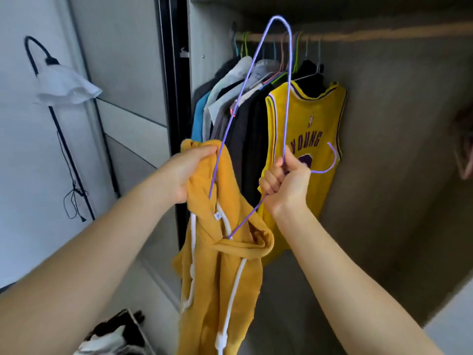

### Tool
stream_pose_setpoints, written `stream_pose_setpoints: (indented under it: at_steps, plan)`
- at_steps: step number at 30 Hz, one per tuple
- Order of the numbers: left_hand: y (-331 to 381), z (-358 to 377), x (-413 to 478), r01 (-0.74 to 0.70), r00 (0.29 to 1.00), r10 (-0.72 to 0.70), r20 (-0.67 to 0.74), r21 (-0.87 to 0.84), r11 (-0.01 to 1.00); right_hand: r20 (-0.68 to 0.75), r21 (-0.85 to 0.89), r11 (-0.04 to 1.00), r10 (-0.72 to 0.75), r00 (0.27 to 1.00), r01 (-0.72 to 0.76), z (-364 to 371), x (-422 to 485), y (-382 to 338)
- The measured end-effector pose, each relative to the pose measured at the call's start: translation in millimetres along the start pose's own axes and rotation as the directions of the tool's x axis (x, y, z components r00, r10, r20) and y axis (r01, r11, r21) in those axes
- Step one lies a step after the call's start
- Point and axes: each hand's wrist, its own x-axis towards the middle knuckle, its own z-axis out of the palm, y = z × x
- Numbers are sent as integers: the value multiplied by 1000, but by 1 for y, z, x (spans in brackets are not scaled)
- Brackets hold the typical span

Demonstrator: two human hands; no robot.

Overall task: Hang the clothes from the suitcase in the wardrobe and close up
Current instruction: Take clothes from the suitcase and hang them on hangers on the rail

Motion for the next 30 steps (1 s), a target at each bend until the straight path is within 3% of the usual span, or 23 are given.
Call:
stream_pose_setpoints:
  at_steps: [3,6,10,13,15,16,20,22,24,26,29,30]
  plan:
    - [9,-21,-5,-49,997,46,-66,-35,998,69,-267,963,48,996,-28,-22,-10,40]
    - [14,-49,-7,-99,977,85,-195,-61,993,210,-563,824,62,976,69,-41,-11,48]
    - [-3,-80,-14,-69,962,47,-269,-73,995,332,-818,519,73,941,248,-36,-2,25]
    - [-16,-95,-22,-39,973,-7,-233,-194,980,400,-904,223,132,907,366,-35,11,8]
    - [-19,-102,-27,-50,984,-8,-179,-317,947,403,-915,81,174,898,395,-39,17,4]
    - [-20,-103,-31,-54,988,8,-155,-295,954,386,-922,44,192,902,385,-41,19,3]
    - [-31,-101,-39,-33,984,45,-173,68,997,342,-926,-59,285,895,373,-41,26,-4]
    - [-35,-97,-43,-60,951,138,-278,272,960,337,-901,-158,333,881,405,-37,26,2]
    - [-34,-91,-44,-113,921,250,-298,408,906,322,-855,-274,384,865,440,-27,24,9]
    - [-31,-82,-46,-152,924,276,-266,407,901,327,-841,-291,399,857,456,-12,25,7]
    - [-20,-74,-50,-189,942,272,-196,360,914,426,-855,-167,316,848,491,9,29,8]
    - [-17,-71,-50,-208,945,277,-171,341,917,428,-841,-178,357,830,511,14,27,14]
